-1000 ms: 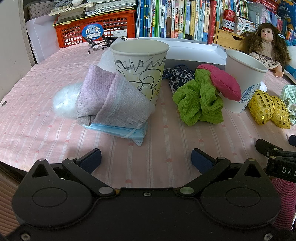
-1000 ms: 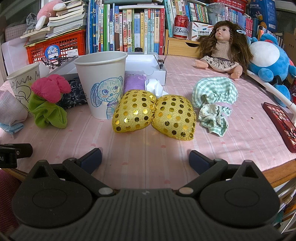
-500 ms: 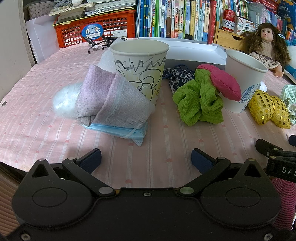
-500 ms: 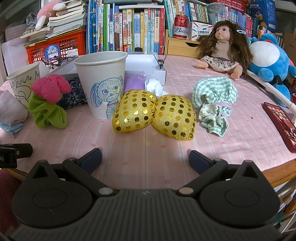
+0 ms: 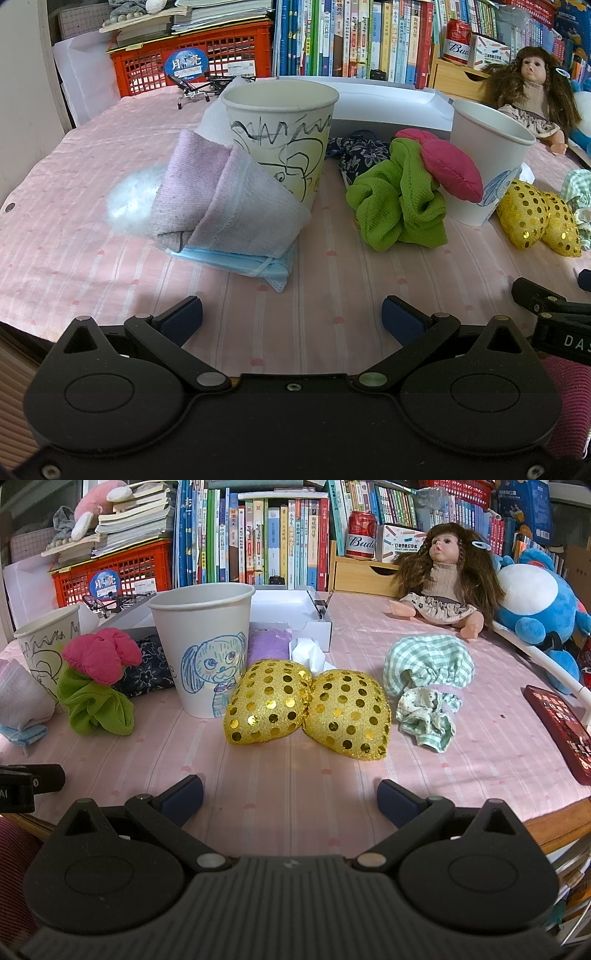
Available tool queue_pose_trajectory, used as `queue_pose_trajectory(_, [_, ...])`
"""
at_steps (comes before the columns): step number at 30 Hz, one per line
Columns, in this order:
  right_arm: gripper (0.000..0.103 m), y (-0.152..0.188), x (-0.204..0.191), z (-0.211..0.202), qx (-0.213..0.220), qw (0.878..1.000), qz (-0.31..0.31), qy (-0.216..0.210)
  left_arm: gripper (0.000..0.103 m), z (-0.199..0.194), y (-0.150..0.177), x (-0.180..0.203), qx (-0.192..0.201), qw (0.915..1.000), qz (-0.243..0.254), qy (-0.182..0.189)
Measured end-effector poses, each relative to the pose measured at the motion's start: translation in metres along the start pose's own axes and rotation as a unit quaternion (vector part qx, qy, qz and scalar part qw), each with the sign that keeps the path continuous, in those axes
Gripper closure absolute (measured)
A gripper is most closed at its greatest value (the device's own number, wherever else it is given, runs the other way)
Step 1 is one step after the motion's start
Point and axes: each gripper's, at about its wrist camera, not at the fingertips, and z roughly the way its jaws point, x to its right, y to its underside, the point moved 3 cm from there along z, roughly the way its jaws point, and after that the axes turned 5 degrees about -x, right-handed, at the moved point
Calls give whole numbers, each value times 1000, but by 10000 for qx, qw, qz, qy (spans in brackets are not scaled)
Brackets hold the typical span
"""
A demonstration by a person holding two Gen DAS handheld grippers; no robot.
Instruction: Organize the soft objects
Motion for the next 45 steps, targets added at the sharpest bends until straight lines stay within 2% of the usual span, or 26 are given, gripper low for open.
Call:
queue_pose_trajectory(14, [0,2,1,-2,123,9999,-36,-55,0,3,-1,-4,34,10000,40,52])
queue_pose_trajectory(23, [0,6,1,-3,273,9996,-3,-31,0,2,6,-7,252,9996,77,96])
queue_pose_trajectory(29, [0,4,1,-7,386,9991,-30,-184,1,1,0,-8,192,9997,98,131])
queue_pose_trajectory(32, [0,0,-1,-15,644,9975,-63,-276,2,-6,-4,-8,347,9992,164,129])
queue_pose_trajectory(36, [0,-12,-1,-19,891,9954,-130,-335,3,-23,-11,-9,786,9966,223,145])
queue_pose_trajectory(40, [3,-22,1,-18,997,9944,-184,-306,10,-33,-19,-14,1032,9943,82,256])
queue_pose_trajectory(45, [5,-27,0,-13,1033,9939,-316,-236,24,-31,-23,-20,1008,9946,31,227])
